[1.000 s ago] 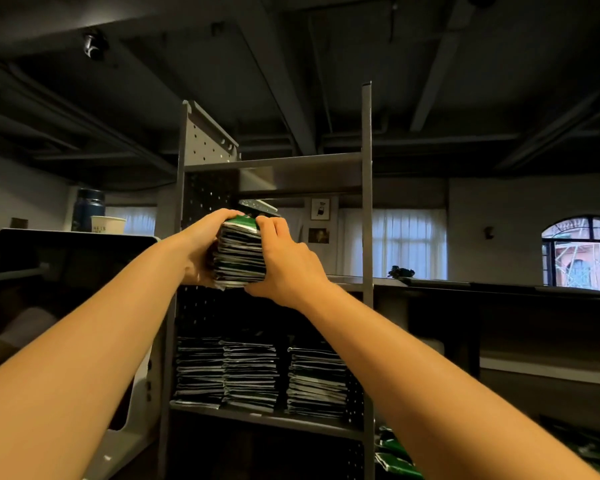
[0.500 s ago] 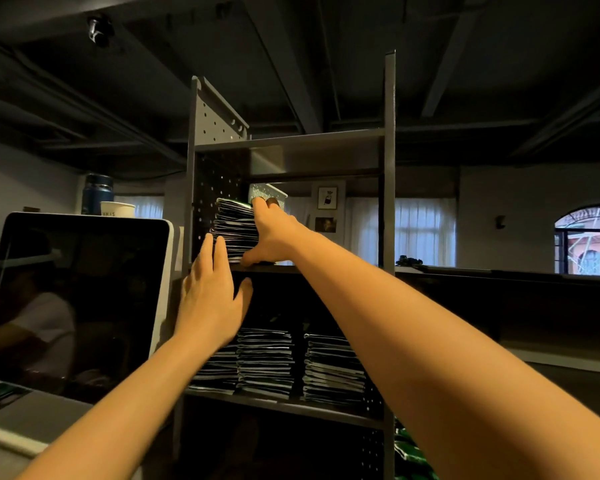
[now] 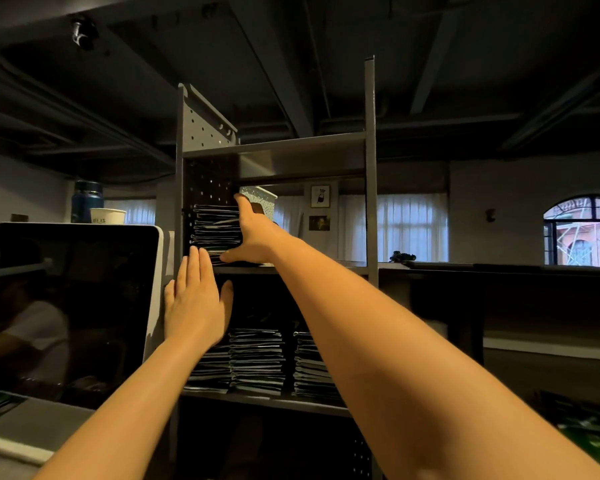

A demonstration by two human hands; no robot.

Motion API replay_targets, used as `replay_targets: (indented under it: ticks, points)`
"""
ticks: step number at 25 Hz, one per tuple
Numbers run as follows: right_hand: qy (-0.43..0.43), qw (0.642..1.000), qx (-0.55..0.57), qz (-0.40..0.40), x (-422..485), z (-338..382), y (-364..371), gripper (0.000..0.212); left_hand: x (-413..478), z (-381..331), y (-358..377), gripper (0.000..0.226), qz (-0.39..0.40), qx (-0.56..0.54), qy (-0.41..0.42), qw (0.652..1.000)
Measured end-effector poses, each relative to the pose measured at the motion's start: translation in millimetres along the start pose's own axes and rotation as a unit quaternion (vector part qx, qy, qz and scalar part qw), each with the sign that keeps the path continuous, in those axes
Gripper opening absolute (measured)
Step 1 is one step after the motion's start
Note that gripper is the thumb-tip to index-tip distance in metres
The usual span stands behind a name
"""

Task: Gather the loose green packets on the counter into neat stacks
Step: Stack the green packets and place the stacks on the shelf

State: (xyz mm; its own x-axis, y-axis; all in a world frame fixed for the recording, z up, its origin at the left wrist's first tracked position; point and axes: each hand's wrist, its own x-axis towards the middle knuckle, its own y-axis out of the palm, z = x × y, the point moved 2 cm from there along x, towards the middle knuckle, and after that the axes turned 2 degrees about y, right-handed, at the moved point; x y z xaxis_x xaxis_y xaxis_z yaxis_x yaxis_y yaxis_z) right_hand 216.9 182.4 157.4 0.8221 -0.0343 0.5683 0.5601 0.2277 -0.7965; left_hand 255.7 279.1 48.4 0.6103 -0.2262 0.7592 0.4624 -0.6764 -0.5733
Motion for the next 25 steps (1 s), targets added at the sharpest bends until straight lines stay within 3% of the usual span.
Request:
replay_targets:
  ticks: [4, 7, 9, 11, 15, 21, 25]
  points:
    - [-0.036, 0.996, -0.072, -0.026, -36.9, -7.1, -16.8, 0.078, -9.3, -21.1, -13.1, 0.065, 0.005, -0.009, 0.056, 0.998]
    - [-0.045, 0.986, -0.148, -0.055, -75.8, -15.3, -39.3, 0.047, -26.4, -50.3, -22.6, 0.059, 0.024, -0.051, 0.172, 0.984]
    - [-0.034, 0.986, -0.153, -0.056, -107.6, -25.7, -54.0, 0.037, -41.5, -72.4, -31.2, 0.056, 0.036, -0.072, 0.247, 0.966]
    - [-0.028, 0.986, -0.156, -0.049, -141.1, -38.5, -68.3, 0.031, -58.1, -92.5, -36.8, 0.066, 0.046, -0.076, 0.297, 0.951]
    - [0.017, 0.982, -0.188, 0.011, -202.7, -68.3, -93.8, 0.028, -87.9, -127.6, -35.7, 0.076, 0.102, -0.099, 0.339, 0.93]
    - [0.101, 0.963, -0.217, 0.122, -275.9, -115.3, -109.1, 0.031, -122.2, -183.8, -7.2, 0.053, 0.23, -0.056, 0.402, 0.884]
    - [0.138, 0.952, -0.222, 0.161, -319.1, -162.3, -110.0, 0.032, -149.2, -221.7, 23.5, 0.05, 0.294, -0.073, 0.411, 0.86]
